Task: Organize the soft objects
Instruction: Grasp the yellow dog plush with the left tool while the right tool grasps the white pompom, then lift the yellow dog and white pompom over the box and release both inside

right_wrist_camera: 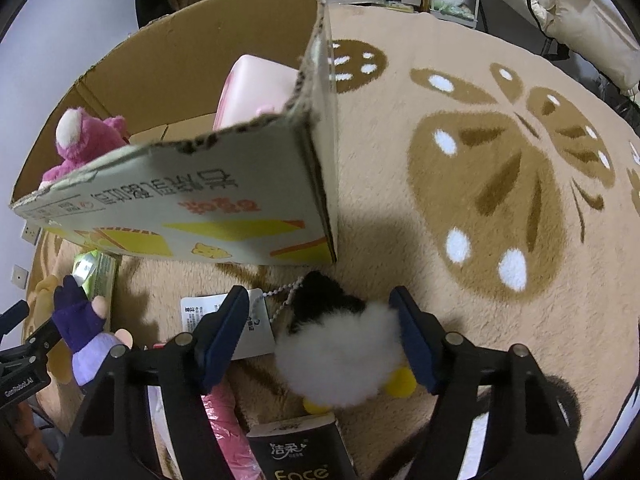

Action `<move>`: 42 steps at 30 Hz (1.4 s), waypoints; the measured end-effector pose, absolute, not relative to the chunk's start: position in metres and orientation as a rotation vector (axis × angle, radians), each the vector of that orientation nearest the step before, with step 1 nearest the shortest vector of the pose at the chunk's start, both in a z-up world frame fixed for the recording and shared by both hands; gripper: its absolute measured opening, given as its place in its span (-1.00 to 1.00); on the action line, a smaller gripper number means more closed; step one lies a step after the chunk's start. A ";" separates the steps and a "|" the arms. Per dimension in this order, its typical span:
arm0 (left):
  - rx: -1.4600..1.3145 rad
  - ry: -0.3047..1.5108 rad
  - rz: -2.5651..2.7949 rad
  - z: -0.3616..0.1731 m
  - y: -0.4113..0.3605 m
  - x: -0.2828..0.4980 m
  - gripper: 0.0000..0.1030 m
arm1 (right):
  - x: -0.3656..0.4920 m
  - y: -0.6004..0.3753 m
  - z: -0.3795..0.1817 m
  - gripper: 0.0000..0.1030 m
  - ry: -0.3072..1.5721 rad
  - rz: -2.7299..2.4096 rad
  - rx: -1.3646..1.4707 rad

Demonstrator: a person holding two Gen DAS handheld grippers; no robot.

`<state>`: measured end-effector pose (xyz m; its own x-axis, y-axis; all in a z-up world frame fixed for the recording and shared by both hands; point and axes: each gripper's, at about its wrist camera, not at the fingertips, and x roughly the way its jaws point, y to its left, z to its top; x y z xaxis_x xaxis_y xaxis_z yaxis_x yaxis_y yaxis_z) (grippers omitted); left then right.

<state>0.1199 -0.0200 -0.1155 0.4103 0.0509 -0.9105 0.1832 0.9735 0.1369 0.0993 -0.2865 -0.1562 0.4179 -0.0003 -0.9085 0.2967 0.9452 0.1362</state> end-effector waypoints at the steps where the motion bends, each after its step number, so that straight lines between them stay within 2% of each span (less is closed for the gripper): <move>1: 0.226 1.151 -0.084 -0.116 -0.020 0.120 0.92 | 0.099 -0.287 -0.156 0.47 1.129 -0.190 0.297; 8: 0.218 1.173 -0.084 -0.118 -0.018 0.121 0.92 | 0.096 -0.287 -0.162 0.43 1.157 -0.186 0.288; 10: 0.205 1.181 -0.083 -0.119 -0.017 0.122 0.93 | 0.097 -0.285 -0.165 0.33 1.167 -0.182 0.285; 14: 0.193 1.195 -0.080 -0.121 -0.015 0.123 0.94 | 0.097 -0.282 -0.170 0.29 1.177 -0.178 0.278; 18: 0.193 1.196 -0.078 -0.120 -0.014 0.122 0.94 | 0.096 -0.283 -0.173 0.06 1.185 -0.179 0.282; 19: 0.192 1.197 -0.077 -0.120 -0.014 0.122 0.94 | 0.096 -0.283 -0.174 -0.08 1.186 -0.180 0.280; 23: 0.179 1.206 -0.079 -0.122 -0.013 0.122 0.94 | 0.094 -0.290 -0.177 -0.24 1.189 -0.174 0.283; 32: 0.102 1.245 -0.109 -0.128 -0.006 0.123 0.90 | 0.085 -0.293 -0.171 -0.29 1.183 -0.158 0.292; 36: 0.044 1.259 -0.149 -0.129 -0.005 0.120 0.57 | 0.083 -0.293 -0.167 -0.29 1.181 -0.158 0.294; 42: 0.033 1.231 -0.146 -0.127 -0.005 0.116 0.41 | 0.080 -0.290 -0.155 -0.30 1.149 -0.147 0.291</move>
<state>0.1156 -0.0051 -0.1265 0.3248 -0.0933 -0.9412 0.1288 0.9902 -0.0537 0.0804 -0.2897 -0.1553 0.4050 0.0335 -0.9137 0.2629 0.9529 0.1514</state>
